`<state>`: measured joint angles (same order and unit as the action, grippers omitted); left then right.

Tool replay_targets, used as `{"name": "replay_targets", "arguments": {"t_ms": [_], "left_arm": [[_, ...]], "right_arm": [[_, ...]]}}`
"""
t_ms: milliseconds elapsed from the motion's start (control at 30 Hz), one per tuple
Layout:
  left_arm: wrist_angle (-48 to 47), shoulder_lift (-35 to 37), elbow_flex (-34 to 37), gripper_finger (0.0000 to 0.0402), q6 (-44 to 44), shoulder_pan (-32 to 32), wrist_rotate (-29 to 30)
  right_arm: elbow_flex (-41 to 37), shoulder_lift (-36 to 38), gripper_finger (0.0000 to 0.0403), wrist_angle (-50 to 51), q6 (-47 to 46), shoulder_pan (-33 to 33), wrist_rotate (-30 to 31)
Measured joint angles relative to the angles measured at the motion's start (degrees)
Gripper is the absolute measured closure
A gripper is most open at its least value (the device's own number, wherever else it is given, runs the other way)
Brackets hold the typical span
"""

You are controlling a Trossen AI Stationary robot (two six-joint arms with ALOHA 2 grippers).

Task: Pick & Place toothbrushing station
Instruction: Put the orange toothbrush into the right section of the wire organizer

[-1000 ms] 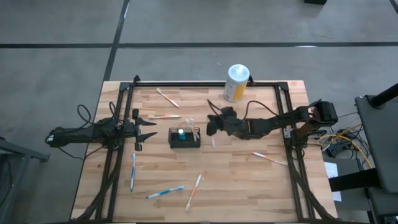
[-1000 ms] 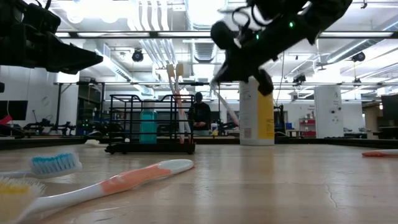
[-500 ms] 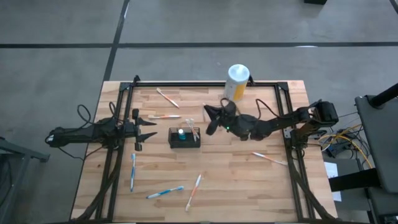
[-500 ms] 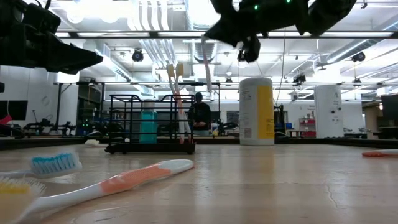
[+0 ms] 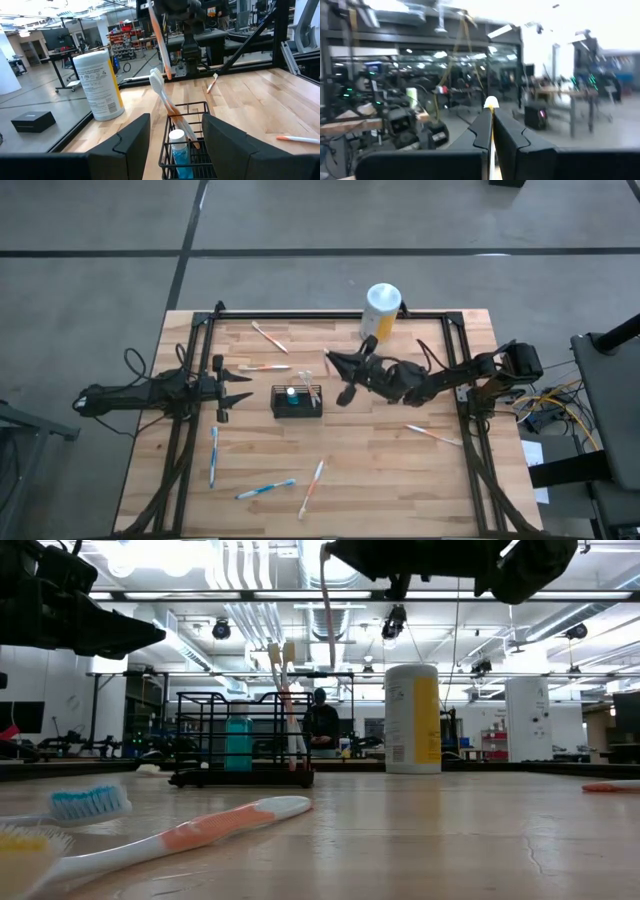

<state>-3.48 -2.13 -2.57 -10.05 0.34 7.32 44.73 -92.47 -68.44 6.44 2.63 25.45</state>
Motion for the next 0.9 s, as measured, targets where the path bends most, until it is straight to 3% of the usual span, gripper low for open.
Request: {"name": "replay_targets", "arguments": {"t_ms": [267,600,900], "left_arm": [[0.0,0.0,0.0,0.0215,0.0,0.0,0.0],[0.0,0.0,0.0,0.0216,0.0,0.0,0.0],[0.0,0.0,0.0,0.0216,0.0,0.0,0.0]], "right_arm": [[-0.2,-0.5,0.0395,-2.1,0.3,-0.6,-4.8],[-0.3,-10.5,0.0395,-16.5,-1.3,-0.8,-6.3],[-0.3,-15.4,0.0394,-19.8,-5.2,-0.7,-7.8]]}}
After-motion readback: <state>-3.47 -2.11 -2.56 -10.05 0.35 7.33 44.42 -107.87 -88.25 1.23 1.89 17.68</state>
